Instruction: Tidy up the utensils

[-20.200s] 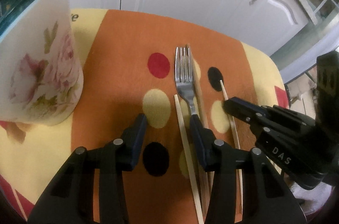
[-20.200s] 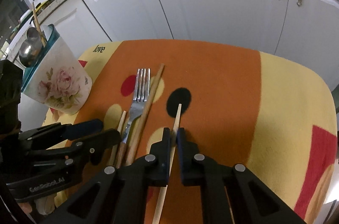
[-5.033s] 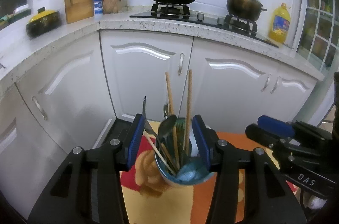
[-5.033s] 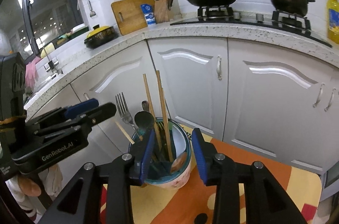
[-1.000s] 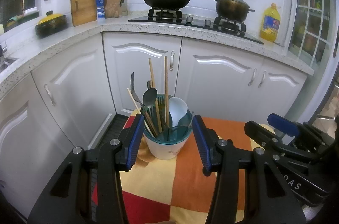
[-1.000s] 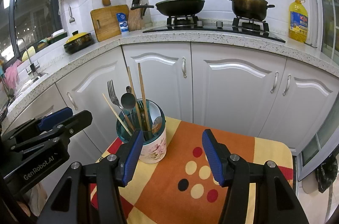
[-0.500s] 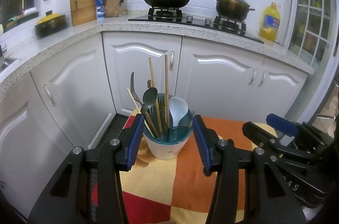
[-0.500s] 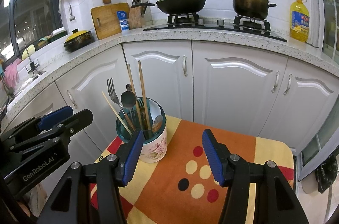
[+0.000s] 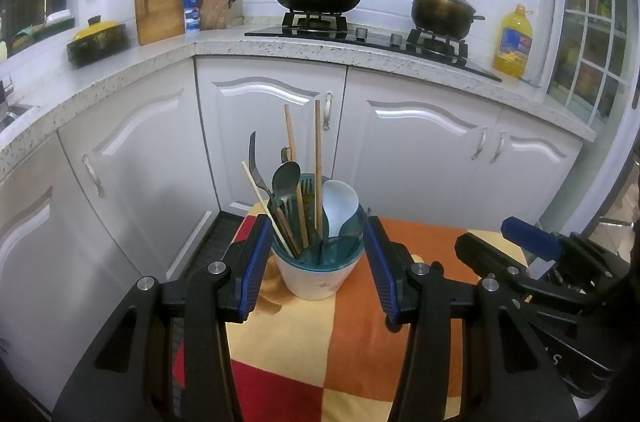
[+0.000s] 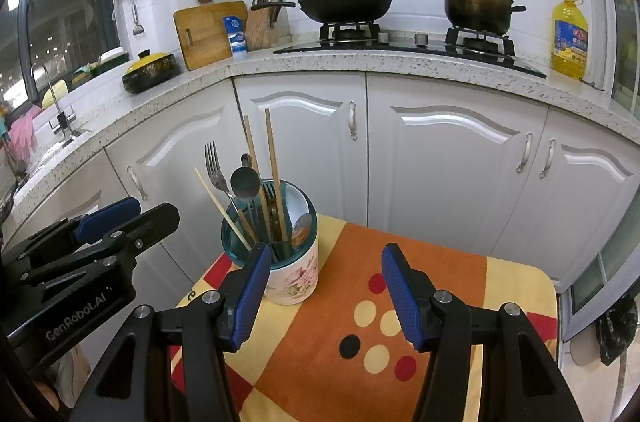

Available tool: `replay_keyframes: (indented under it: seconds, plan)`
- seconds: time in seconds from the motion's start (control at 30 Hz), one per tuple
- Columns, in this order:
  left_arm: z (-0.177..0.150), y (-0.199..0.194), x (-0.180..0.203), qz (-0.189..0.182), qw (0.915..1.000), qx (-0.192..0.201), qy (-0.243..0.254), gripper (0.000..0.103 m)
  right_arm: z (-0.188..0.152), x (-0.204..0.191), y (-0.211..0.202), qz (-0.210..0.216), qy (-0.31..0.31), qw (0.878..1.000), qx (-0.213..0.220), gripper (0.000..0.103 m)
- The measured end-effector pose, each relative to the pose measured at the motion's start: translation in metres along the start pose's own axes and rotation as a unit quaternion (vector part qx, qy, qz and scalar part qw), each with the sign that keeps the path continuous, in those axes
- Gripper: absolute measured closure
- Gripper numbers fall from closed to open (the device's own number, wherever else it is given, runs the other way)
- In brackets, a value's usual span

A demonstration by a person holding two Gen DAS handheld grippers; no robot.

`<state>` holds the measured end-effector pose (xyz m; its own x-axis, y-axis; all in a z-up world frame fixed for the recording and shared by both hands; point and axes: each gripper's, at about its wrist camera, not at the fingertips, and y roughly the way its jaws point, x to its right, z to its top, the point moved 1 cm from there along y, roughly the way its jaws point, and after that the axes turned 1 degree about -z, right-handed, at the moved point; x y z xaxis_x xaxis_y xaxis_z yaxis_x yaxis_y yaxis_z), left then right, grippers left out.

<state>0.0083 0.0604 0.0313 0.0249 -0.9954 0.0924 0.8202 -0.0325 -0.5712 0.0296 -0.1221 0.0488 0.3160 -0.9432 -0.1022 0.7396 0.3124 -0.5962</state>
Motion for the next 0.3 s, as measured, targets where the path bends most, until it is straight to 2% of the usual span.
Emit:
replay_keyframes:
  seconds: [0.3]
  plan:
    - [0.000,0.008,-0.001,-0.008,0.9999,0.002,0.007,0.056,-0.008,0.017,0.011,0.007,0.021,1.000,-0.013,0.047]
